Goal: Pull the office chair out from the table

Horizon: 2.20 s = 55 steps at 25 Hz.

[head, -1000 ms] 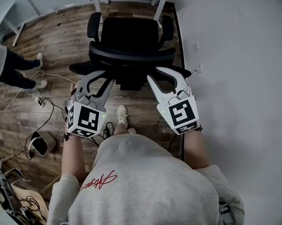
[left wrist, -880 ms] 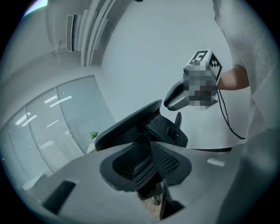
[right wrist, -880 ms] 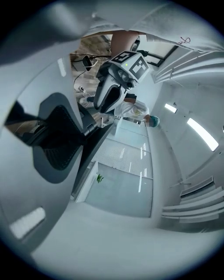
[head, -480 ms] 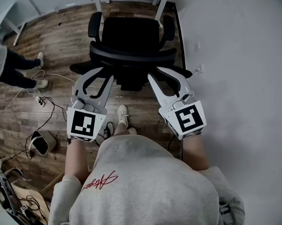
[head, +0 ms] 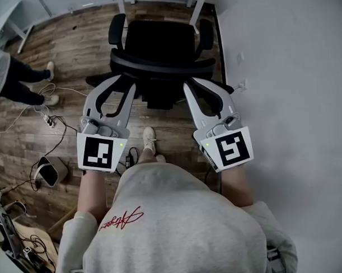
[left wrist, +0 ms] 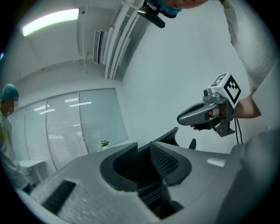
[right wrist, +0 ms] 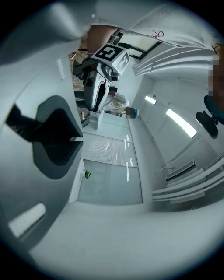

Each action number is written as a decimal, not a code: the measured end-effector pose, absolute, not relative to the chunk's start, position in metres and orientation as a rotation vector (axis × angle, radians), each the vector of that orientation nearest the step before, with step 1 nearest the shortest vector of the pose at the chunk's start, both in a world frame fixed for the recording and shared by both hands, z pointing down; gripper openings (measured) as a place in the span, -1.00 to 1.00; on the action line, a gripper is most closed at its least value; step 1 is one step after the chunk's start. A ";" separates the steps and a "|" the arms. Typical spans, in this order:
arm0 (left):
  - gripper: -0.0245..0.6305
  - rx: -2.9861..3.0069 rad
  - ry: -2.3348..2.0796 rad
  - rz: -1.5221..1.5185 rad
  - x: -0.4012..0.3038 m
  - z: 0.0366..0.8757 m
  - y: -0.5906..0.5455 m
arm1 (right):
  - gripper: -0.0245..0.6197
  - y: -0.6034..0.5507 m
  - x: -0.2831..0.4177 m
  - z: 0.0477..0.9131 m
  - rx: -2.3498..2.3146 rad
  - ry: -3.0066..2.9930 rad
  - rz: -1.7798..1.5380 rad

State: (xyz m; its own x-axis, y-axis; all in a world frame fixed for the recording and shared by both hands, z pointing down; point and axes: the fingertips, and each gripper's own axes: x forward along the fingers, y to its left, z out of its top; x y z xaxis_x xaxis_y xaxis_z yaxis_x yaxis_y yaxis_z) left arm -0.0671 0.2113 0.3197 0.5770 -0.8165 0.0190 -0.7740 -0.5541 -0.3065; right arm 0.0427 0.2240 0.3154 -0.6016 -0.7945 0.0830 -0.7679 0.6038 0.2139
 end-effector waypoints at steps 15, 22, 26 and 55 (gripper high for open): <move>-0.93 -2.634 1.351 -0.096 -0.060 0.306 0.216 | -0.91 0.227 0.048 0.295 1.338 -2.775 -0.125; -0.93 -2.616 1.357 -0.094 -0.058 0.303 0.216 | -0.92 0.230 0.046 0.291 1.329 -2.784 -0.152; -0.93 -2.614 1.354 -0.074 -0.056 0.299 0.219 | -0.92 0.231 0.049 0.288 1.379 -2.768 -0.169; -0.93 -2.607 1.325 -0.059 -0.060 0.292 0.228 | -0.92 0.239 0.039 0.286 1.371 -2.725 -0.205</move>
State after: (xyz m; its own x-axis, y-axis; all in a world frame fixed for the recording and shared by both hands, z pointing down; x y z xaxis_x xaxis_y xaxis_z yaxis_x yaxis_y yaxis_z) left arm -0.0599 0.2282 0.2920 0.5937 -0.8023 -0.0621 -0.7936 -0.5710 -0.2099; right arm 0.0386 0.2385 0.2856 -0.5951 -0.8035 0.0154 -0.7922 0.5897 0.1571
